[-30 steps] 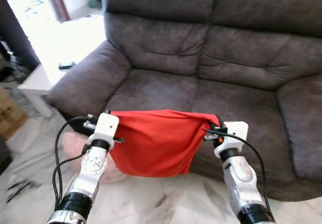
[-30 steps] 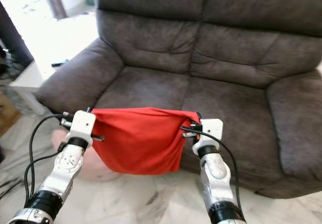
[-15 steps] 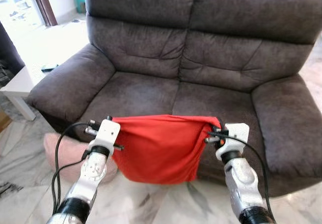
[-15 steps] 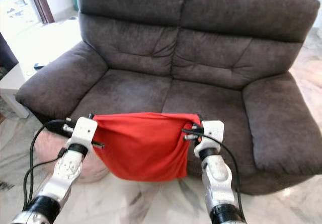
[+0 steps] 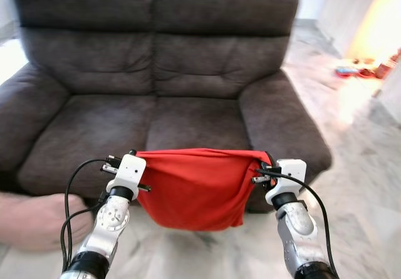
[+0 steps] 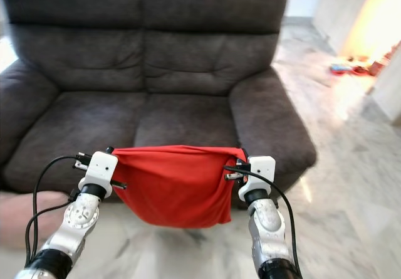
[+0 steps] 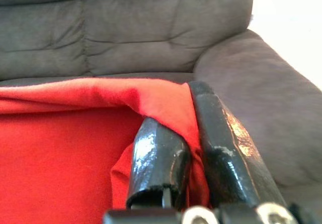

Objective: Move the pillow to the sofa from floor

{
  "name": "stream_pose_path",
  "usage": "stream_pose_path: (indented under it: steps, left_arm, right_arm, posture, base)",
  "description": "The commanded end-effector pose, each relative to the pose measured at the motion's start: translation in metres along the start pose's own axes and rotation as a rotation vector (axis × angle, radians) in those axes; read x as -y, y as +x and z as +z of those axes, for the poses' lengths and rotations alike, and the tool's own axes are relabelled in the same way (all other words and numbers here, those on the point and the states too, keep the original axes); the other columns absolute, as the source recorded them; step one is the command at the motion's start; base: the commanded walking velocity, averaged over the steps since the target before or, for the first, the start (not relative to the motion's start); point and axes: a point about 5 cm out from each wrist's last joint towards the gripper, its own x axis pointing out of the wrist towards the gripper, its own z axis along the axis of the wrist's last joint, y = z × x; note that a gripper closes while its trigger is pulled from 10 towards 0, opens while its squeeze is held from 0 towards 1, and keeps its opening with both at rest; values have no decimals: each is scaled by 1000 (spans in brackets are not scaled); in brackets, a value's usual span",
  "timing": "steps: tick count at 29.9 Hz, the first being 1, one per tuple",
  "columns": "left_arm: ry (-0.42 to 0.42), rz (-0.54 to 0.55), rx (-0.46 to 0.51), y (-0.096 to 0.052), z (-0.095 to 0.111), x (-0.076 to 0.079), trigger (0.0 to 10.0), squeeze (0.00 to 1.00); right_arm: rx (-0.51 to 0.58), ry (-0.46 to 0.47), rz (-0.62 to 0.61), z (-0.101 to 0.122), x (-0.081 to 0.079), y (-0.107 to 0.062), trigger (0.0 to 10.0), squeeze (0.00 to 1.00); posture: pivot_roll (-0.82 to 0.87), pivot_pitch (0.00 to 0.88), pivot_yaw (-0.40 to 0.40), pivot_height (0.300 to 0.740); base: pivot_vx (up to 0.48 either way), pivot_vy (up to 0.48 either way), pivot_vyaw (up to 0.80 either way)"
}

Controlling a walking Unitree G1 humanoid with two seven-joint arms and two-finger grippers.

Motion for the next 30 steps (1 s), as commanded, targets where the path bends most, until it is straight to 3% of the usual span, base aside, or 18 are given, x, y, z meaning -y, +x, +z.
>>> stream_pose_path:
  steps: [1,17,30]
  left_arm:
    - [-8,119,58,4,9,-30,10000,0]
    - [-118,148,132,-7,20,-22,10000,0]
    - [-57,119,127,-7,21,-20,10000,0]
  right_arm:
    - [84,16,-73,15,12,4,10000,0]
    - [105,3,-27,17,5,-1,10000,0]
    - [129,-7,-65,26,9,2,10000,0]
  posture:
    - [71,0,-20,740]
    - [105,0,-57,740]
    - [80,0,-42,740]
  base:
    - [0,0,0]
    - [0,0,0]
    - [0,0,0]
